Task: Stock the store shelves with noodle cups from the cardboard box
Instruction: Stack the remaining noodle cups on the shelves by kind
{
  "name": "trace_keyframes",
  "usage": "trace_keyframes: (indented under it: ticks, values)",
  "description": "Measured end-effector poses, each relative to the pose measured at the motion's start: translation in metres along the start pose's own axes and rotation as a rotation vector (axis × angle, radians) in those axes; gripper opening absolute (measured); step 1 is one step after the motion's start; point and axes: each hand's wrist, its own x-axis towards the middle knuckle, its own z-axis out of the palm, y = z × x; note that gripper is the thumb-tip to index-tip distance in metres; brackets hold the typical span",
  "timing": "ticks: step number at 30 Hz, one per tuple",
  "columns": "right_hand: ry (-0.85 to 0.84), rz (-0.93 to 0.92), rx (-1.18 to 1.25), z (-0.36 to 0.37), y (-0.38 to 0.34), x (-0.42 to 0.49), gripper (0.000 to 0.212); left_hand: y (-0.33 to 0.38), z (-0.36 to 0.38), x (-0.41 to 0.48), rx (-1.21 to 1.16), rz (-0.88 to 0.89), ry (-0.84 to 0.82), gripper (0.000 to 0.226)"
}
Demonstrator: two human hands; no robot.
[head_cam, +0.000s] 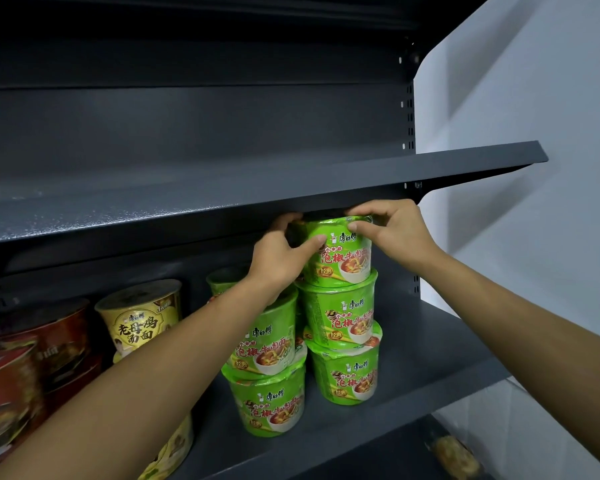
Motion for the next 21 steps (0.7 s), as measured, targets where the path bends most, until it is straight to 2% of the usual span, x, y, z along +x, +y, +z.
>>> trace_keyframes:
  ticks: [18, 21]
  values:
    - [-0.019, -0.017, -0.079, 0.001, -0.008, -0.003, 0.021, 0.008, -0.008, -0.012, 0.080, 0.051, 0.018, 0.061]
    - [0.046, -0.051, -0.149, 0.000, -0.004, -0.012, 0.033, 0.009, -0.011, -0.015, 0.085, 0.032, -0.021, 0.069]
